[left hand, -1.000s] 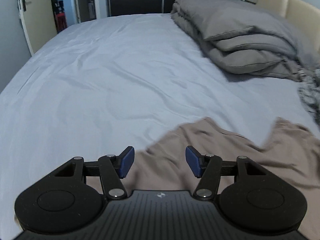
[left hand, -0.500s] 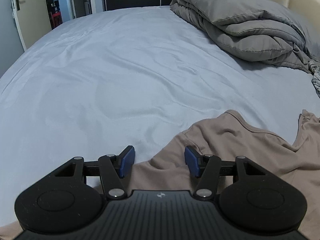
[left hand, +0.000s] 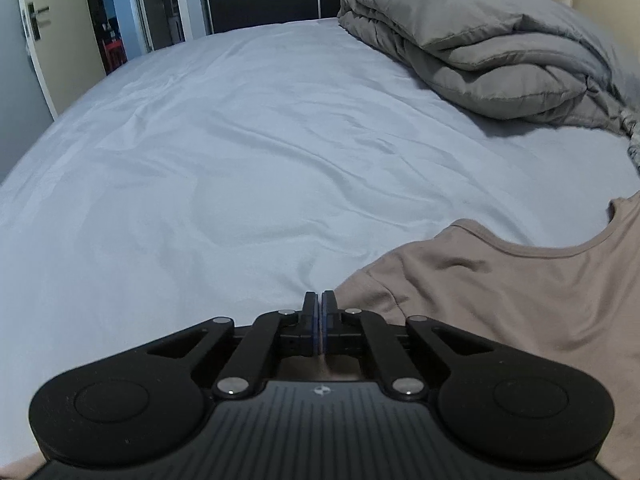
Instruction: Fold clothes
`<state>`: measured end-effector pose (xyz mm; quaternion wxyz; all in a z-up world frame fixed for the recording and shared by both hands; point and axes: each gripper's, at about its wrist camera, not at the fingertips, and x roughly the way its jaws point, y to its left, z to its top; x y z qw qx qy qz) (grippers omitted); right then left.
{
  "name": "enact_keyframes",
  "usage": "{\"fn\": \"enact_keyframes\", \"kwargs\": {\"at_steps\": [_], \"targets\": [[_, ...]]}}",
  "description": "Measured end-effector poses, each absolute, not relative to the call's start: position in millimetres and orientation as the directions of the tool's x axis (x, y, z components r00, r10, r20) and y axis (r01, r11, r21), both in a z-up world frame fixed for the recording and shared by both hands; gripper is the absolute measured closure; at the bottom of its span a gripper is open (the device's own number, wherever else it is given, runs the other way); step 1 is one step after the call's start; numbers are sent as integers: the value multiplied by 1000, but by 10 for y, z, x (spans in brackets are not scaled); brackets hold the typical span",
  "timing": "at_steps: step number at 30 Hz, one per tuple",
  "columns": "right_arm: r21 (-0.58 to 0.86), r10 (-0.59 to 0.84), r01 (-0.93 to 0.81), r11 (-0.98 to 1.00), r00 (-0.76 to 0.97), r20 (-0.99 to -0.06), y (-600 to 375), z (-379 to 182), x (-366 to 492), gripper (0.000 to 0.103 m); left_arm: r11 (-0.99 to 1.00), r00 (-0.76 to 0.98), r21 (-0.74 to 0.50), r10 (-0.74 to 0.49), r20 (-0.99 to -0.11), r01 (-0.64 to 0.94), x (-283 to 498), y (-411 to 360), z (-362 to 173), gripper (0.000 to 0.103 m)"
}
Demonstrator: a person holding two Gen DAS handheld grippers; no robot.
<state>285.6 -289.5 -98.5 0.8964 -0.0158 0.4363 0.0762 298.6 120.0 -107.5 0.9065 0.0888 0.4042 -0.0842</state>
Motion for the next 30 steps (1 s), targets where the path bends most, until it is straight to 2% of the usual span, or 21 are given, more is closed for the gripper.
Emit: {"fn": "enact_keyframes", "kwargs": {"at_steps": [5, 8, 11, 12, 13, 14, 15, 17, 19, 20, 21, 22, 23, 30], "targets": [[71, 125, -114, 991, 587, -800, -2938, -1222, 2880, 98, 972, 658, 136, -25, -753, 193, 3054, 1183, -1136, 103], [94, 131, -93, 991, 595, -793, -2964, -1207, 2864, 94, 967, 673, 172, -1, -740, 190, 3061, 1143, -1129, 103], [131, 150, -75, 988, 608, -779, -3018, -1103, 2824, 91, 979, 682, 51, -100, -725, 198, 3051, 1229, -1026, 99], [141, 156, -74, 987, 615, -773, -3040, -1066, 2810, 90, 980, 679, 17, -126, -724, 200, 3052, 1256, -999, 91], [146, 160, -74, 986, 621, -767, -3059, -1035, 2798, 79, 979, 675, -16, -151, -722, 202, 3054, 1283, -972, 74], [149, 162, -74, 986, 625, -764, -3075, -1020, 2791, 58, 978, 675, -39, -169, -718, 204, 3053, 1298, -958, 62], [149, 163, -75, 986, 628, -761, -3089, -1016, 2788, 55, 978, 679, -41, -173, -714, 206, 3048, 1294, -964, 50], [147, 158, -69, 987, 619, -769, -3122, -1045, 2791, 56, 972, 660, -36, -184, -728, 232, 3050, 1246, -1018, 50], [167, 171, -64, 984, 604, -778, -3158, -1101, 2787, 57, 963, 634, -21, -192, -749, 267, 3051, 1177, -1086, 57], [185, 188, -67, 980, 595, -781, -3172, -1134, 2780, 65, 960, 636, -2, -188, -748, 281, 3038, 1139, -1105, 60], [194, 201, -77, 978, 587, -784, -3170, -1164, 2773, 74, 956, 639, 17, -184, -747, 294, 3025, 1102, -1124, 73], [192, 210, -92, 977, 581, -786, -3153, -1187, 2766, 90, 953, 646, 32, -180, -742, 301, 3017, 1074, -1127, 94], [184, 211, -105, 977, 587, -782, -3133, -1194, 2752, 96, 954, 662, 40, -177, -728, 298, 3016, 1065, -1104, 101], [121, 130, -59, 991, 654, -745, -3123, -1102, 2778, 103, 966, 729, 149, -55, -682, 213, 3011, 1033, -1084, 101]]}}
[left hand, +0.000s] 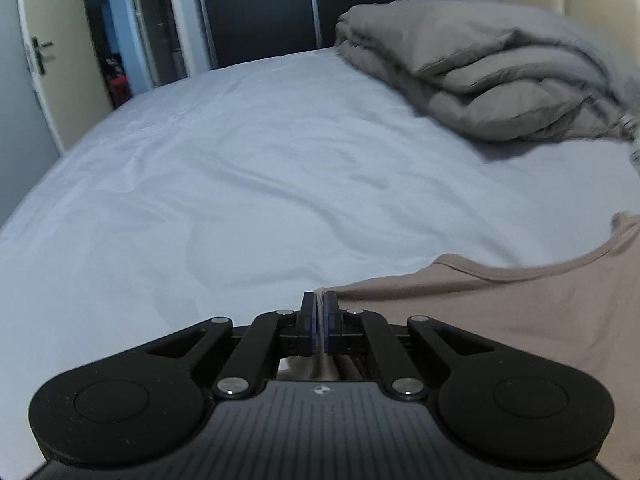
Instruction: Fold clothes
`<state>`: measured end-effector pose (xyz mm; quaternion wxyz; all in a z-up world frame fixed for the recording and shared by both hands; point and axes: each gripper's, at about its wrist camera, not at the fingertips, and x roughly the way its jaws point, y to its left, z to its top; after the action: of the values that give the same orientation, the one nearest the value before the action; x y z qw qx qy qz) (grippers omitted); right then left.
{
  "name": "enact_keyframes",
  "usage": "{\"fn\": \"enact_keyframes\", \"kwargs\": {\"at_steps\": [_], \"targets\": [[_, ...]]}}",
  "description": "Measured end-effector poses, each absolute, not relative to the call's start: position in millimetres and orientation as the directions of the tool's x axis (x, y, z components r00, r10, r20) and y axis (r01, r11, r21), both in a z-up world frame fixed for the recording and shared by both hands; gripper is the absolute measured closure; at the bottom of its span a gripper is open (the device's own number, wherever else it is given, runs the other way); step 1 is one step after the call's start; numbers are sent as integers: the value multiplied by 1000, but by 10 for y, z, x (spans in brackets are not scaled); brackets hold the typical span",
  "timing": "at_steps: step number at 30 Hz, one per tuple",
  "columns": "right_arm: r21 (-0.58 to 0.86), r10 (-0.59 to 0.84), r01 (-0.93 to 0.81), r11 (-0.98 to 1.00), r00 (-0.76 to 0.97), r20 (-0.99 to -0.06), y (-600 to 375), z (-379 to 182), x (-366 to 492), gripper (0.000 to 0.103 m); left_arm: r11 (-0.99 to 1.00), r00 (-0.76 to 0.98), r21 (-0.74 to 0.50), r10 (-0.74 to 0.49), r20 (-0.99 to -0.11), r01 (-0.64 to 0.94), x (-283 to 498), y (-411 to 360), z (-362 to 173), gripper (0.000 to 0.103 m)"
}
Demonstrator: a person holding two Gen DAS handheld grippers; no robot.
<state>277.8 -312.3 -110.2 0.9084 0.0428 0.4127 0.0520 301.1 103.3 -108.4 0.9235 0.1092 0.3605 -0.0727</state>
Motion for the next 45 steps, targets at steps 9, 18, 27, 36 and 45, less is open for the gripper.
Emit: {"fn": "enact_keyframes", "kwargs": {"at_steps": [9, 18, 27, 36, 45], "targets": [[144, 112, 4, 990, 603, -790, -3234, -1181, 2793, 98, 977, 708, 136, -20, -706, 163, 3093, 1065, -1127, 81], [135, 107, 10, 991, 555, -825, -3453, -583, 2327, 75, 995, 737, 38, -43, -674, 92, 2867, 1225, -488, 45], [69, 18, 81, 994, 515, -857, -3628, -179, 1111, 60, 967, 718, 36, -161, -677, 251, 2116, 904, 146, 45], [16, -97, 261, 965, 412, -906, -3795, -353, 453, 60, 938, 647, -21, -255, -718, 346, 1353, 550, 434, 45], [42, -87, 310, 950, 389, -917, -3971, -547, 597, 95, 928, 617, -89, -309, -724, 362, 980, 291, 491, 45]]}}
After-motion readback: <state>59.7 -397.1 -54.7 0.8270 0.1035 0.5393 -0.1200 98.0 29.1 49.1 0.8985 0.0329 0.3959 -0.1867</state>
